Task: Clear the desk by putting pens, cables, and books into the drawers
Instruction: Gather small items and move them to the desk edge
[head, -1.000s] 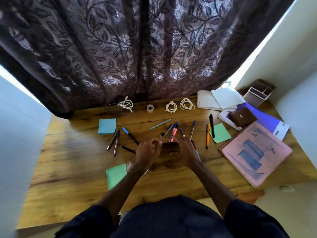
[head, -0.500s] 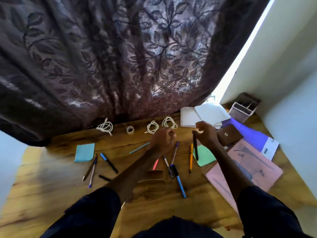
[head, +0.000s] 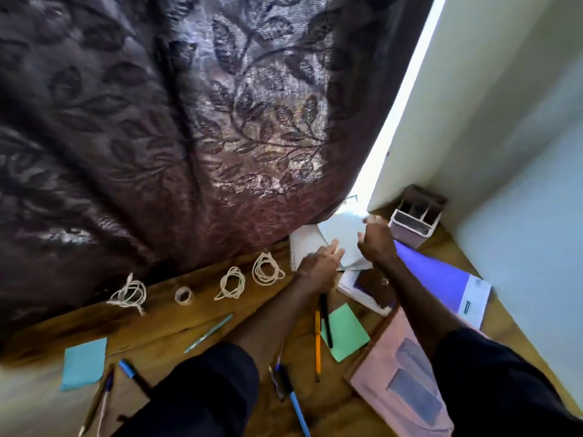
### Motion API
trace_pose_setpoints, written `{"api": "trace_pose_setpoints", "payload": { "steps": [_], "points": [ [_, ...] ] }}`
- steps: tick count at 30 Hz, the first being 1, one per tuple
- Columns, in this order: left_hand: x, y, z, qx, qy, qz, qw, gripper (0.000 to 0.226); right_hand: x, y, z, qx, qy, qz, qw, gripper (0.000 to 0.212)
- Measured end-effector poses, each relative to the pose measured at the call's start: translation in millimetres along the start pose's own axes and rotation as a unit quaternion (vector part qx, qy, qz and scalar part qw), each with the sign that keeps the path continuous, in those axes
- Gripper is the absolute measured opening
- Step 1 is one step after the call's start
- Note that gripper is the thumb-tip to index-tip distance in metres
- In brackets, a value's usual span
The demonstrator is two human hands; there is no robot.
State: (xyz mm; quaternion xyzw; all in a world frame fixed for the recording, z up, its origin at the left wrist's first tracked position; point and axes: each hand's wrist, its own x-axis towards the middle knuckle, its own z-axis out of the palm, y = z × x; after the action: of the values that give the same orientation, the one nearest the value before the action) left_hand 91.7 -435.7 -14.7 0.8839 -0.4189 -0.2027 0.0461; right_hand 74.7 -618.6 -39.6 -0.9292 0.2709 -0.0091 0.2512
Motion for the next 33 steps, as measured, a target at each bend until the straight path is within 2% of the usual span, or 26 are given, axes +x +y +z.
{"api": "trace_pose_setpoints", "payload": {
  "steps": [4, 7, 10, 14, 17, 21, 24, 26, 27, 30, 33],
  "points": [
    [9.6, 3.3, 14.1, 0.060, -0.063, -0.002, 0.996, 0.061, 23.6, -7.2, 0.2, -0.065, -0.053, 0.028, 0.996, 0.056],
    [11.6, 4.0, 17.2, 0.084, -0.065, -0.013, 0.994, 0.065, 35.5, -14.5, 0.8, -0.094, -0.091, 0.068, 0.989, 0.075],
    [15.3, 6.3, 16.8, 0.100, -0.066, -0.014, 0.993, 0.066, 43.7, -25.6, -1.3, -0.102, -0.082, 0.108, 0.986, 0.081],
    [17.6, 7.3, 18.6, 0.107, -0.073, -0.025, 0.991, 0.069, 44.3, -39.2, -7.5, -0.094, -0.052, 0.142, 0.984, 0.070],
    [16.3, 4.7, 18.3, 0.097, -0.077, -0.029, 0.992, 0.066, 34.5, -46.4, -10.4, -0.098, 0.005, 0.122, 0.988, 0.058],
    [11.5, 2.1, 14.5, 0.074, -0.036, -0.002, 0.997, 0.054, 14.9, -49.2, -19.3, -0.025, 0.028, 0.097, 0.995, 0.036],
    [-1.4, 1.8, 10.6, -0.019, 0.095, 0.019, 0.995, 0.051, -6.8, -52.2, -29.4, 0.008, 0.053, 0.066, 0.996, 0.019],
    [-19.2, 2.7, 8.5, -0.147, 0.173, -0.049, 0.973, 0.043, -27.9, -57.0, -37.8, 0.048, 0.071, 0.048, 0.995, 0.014],
    [-29.6, 1.2, 9.0, -0.210, 0.189, -0.096, 0.954, 0.038, -41.4, -60.0, -42.5, 0.073, 0.077, 0.035, 0.994, 0.011],
    [-59.7, -12.3, 10.6, -0.338, 0.177, -0.215, 0.899, 0.033, -84.6, -75.1, -56.9, 0.112, 0.079, -0.002, 0.991, 0.010],
    [-90.8, -29.4, 13.9, -0.425, 0.145, -0.232, 0.863, 0.054, -132.4, -97.2, -63.7, 0.131, 0.066, -0.026, 0.989, 0.020]
  ]
}}
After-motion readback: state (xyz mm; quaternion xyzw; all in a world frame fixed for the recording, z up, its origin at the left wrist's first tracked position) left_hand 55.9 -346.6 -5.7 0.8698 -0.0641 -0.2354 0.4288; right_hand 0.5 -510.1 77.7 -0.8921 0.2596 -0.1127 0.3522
